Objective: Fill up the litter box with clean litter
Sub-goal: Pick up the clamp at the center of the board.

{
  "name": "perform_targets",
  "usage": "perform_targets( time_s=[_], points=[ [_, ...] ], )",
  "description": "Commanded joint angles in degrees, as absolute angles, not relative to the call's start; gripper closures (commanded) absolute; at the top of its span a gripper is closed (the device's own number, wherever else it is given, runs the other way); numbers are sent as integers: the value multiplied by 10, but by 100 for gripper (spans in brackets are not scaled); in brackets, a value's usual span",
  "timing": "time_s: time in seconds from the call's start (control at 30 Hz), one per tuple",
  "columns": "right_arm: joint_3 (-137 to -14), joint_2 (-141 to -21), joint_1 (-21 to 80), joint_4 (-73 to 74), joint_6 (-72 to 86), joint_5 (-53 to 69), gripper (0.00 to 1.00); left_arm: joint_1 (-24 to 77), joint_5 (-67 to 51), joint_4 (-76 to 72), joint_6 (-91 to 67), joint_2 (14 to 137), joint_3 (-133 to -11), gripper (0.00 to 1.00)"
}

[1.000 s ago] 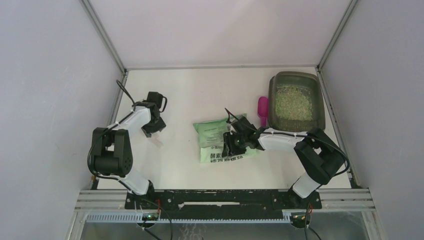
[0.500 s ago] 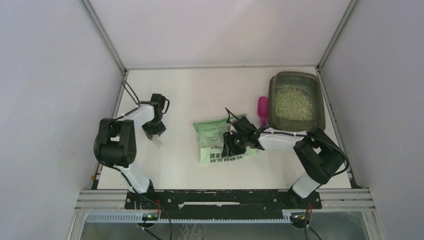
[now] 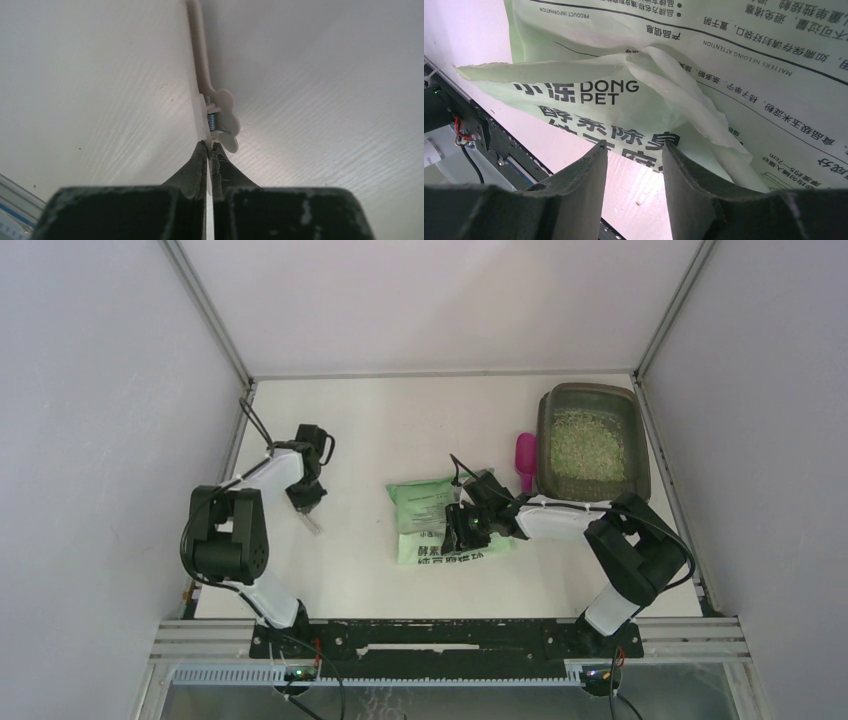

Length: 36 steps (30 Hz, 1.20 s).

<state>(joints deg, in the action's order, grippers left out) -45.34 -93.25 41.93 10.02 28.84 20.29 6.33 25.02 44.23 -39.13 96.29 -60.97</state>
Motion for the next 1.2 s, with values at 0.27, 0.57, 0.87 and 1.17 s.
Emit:
perform_targets(
  time_s=[0.27, 0.57, 0.87, 1.17],
  points=[
    [-447, -925, 400, 109, 276, 200, 48, 118, 86, 371, -358, 834, -617, 100],
    [-447, -866, 352, 106, 275, 288, 40, 165, -71, 246, -374, 716, -545, 100],
    [-439, -823, 327, 73, 303, 380, 36, 220, -157, 104, -437, 631, -451, 100],
    [-425, -740, 324, -18, 394, 439, 33, 242, -223, -42, -513, 546, -370, 100]
  ],
)
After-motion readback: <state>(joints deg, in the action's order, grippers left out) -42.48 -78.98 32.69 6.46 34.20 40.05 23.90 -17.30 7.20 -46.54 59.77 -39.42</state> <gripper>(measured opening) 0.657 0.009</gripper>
